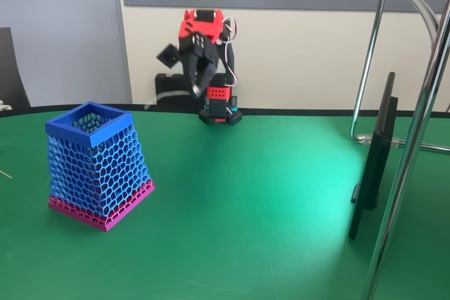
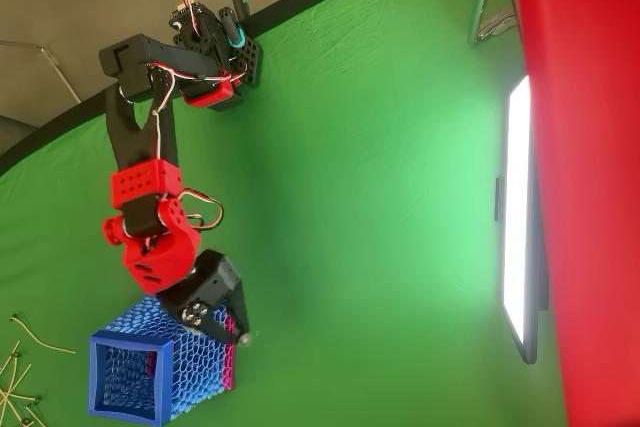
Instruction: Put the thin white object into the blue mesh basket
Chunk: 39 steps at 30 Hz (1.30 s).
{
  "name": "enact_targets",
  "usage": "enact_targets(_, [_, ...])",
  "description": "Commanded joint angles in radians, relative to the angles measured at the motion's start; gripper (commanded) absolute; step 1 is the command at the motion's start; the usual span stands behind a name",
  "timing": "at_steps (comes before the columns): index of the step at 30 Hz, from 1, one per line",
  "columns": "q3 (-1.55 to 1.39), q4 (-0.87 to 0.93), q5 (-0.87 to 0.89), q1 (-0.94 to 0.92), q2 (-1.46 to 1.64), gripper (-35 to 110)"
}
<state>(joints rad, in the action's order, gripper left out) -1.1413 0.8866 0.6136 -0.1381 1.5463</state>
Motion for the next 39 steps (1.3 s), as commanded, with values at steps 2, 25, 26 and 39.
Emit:
enact_targets(2, [0.044,-0.152,-0.066,-0.054,0.077,0])
enact_targets(25, [0.083,-0.33,0.39,-0.27,-0.17,0])
enact_targets(26, [0.074,-0.324,0.408,-0.276,-0.17,0])
enact_targets(39, [-0.403,-0.56,0.314,-0.44,0.106,13])
